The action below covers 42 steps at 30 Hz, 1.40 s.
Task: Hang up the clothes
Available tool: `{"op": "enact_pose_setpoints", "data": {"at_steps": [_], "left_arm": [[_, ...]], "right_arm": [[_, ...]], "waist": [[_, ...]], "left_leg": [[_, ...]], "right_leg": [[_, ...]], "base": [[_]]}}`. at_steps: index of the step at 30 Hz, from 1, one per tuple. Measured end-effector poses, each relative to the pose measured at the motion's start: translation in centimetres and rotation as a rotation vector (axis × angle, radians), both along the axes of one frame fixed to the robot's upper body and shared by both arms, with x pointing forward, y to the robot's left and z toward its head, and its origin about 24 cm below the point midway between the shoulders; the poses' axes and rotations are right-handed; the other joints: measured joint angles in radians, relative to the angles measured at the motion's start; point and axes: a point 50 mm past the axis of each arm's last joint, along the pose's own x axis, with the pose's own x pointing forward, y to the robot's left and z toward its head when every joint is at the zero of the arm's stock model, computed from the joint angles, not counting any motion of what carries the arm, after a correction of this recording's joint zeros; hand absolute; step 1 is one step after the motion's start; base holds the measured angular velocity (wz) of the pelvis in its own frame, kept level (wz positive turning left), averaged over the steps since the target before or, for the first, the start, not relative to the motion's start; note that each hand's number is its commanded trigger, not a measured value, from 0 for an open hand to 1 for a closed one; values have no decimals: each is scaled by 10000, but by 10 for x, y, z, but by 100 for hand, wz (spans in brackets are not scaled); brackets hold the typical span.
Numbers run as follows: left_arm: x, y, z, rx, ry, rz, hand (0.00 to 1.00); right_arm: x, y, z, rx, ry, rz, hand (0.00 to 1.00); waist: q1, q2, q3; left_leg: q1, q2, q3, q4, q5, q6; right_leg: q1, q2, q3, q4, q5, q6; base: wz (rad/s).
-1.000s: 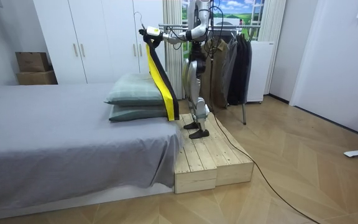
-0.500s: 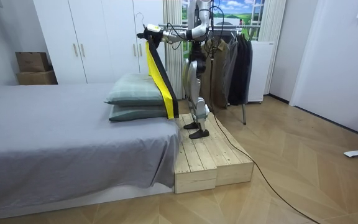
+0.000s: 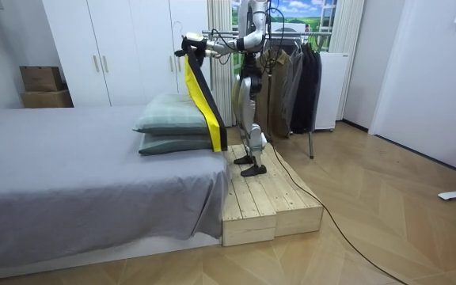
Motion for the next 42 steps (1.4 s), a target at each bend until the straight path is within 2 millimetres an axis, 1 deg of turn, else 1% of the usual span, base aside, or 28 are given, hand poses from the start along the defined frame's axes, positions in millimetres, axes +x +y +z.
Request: {"op": "enact_pose_setpoints", "data": {"at_steps": [4,7,9,10,11,12,32,35,38,42], "left_arm": [[2,-1,3,371,-203,-92,100],[4,-2,6,650,-355,-152,100],[4,-1,6,718,-327,-168,100],[4,-1,6,736,-337,-178,100],[4,-2,6,771,-344,-198,100],[4,-2,6,855,-353,-222,100],[5,0,7,949,-272,-237,100],[4,-1,7,855,-227,-310,100],[5,1,7,679,-155,-224,100],[5,0,7,538,-29,-237,100]], "right_arm": [[-2,-4,-8,659,458,-342,0],[-1,-4,-12,844,611,-349,0],[-2,-6,-15,993,751,-389,14],[-2,-6,-16,999,779,-402,49],[-3,-7,-18,1027,839,-411,76],[-4,-7,-20,1017,927,-417,100],[-5,-8,-24,1436,1218,-478,100],[-4,-12,-26,1834,1313,-812,100],[-4,-13,-25,2179,1248,-826,100],[-4,-14,-25,2256,1224,-930,100]], "waist": [[17,-42,-9],[1,-50,-12],[13,-73,-26],[13,-85,-34],[14,-93,-31],[29,-95,-32],[2,-94,-30],[0,-94,-29],[-32,-89,-27],[-40,-87,-26]], "left_leg": [[-57,3,-46,20,0,0],[-33,4,-51,31,1,0],[11,0,-57,30,1,0],[16,-6,-59,33,1,0],[13,-6,-66,36,3,-1],[14,-5,-70,41,3,-1],[6,0,-60,31,3,-1],[6,-2,-56,31,3,-1],[10,0,-48,31,3,-1],[9,4,-41,32,3,-1]], "right_leg": [[-31,-19,-141,5,0,0],[-2,-23,-157,-1,0,0],[73,-23,-153,-78,1,0],[79,-27,-153,-124,1,0],[76,-25,-155,-146,13,-1],[79,-24,-157,-146,14,-2],[64,-22,-153,-149,14,-2],[64,-24,-152,-149,14,-2],[64,-22,-145,-149,14,-2],[64,-18,-146,-148,14,-2]], "base": [[4],[0],[0],[0],[0],[0],[0],[0],[0],[0]]}}
